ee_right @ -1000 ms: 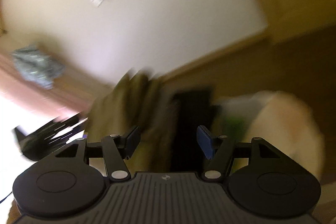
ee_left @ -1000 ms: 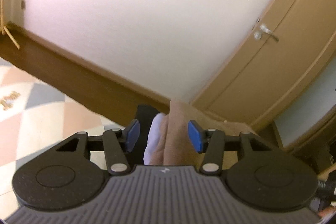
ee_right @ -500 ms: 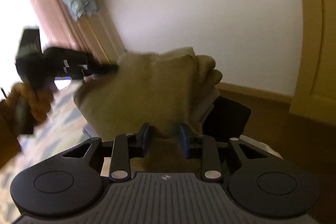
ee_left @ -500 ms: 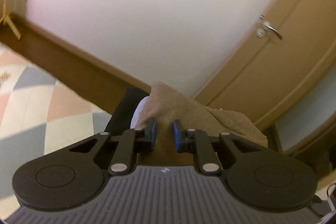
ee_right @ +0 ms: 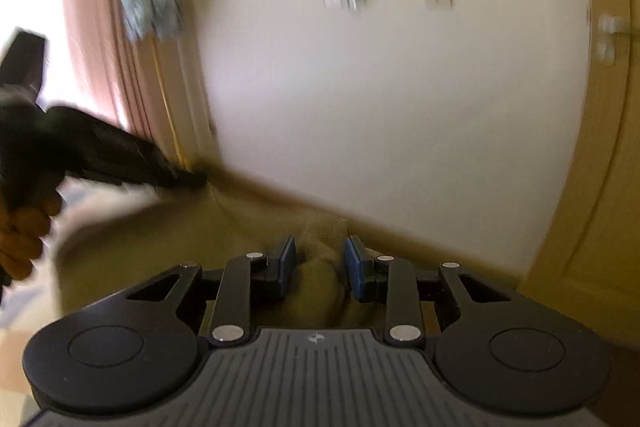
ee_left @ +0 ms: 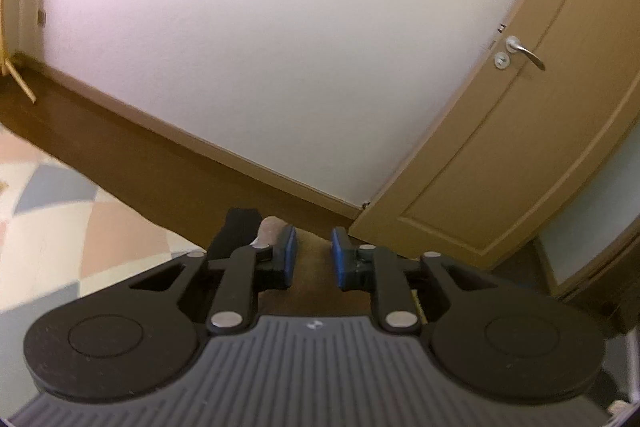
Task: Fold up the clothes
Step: 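Lower the bundle onto the stack and open both grippers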
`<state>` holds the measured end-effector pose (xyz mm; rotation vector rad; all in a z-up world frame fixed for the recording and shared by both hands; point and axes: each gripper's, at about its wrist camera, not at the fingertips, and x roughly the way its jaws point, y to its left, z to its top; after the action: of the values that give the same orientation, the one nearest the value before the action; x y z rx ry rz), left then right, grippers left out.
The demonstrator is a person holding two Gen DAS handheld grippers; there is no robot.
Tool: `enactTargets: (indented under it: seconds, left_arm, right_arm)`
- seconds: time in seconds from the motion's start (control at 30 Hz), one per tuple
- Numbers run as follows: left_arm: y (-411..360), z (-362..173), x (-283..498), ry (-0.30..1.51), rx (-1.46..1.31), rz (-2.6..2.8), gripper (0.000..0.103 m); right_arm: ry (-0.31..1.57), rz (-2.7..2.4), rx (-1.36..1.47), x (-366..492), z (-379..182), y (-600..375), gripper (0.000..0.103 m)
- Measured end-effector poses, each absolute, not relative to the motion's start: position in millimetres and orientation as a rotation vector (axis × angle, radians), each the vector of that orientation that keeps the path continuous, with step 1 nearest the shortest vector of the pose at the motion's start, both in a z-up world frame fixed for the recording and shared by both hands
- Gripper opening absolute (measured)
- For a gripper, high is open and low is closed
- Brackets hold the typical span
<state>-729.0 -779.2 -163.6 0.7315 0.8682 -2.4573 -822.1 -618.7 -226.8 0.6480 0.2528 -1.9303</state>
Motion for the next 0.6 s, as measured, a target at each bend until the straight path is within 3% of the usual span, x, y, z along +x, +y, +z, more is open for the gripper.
enactTargets:
  seconds: [0.2,0.3,0.47,0.6]
  left_arm:
    - [-787.6,-178.3,-728.7,0.929,0.687,-2.407,0.018]
    - [-780.7,-161.3,-713.0,0.913,0.64,-2.365,0.016]
    - [-749.7,-123.4,-672.7,0.833,0.605,-2.315,0.015]
    - [-713.0,-113.3,-640.7,0.848,0.557,-2.279,0.015]
  right_arm:
    - [0.162,-1.874,0.748,-828.1,-246.5,-628.0,0.027]
    - [0.194,-1.852,0.728,-830.6,-247.2,-631.1,0.029]
    - [0.155,-1.874,0.686,-823.3,-204.5,-606.7,0.039]
    - [0.128,-1.897,0.548,-798.4,-167.2,-585.8,0.04]
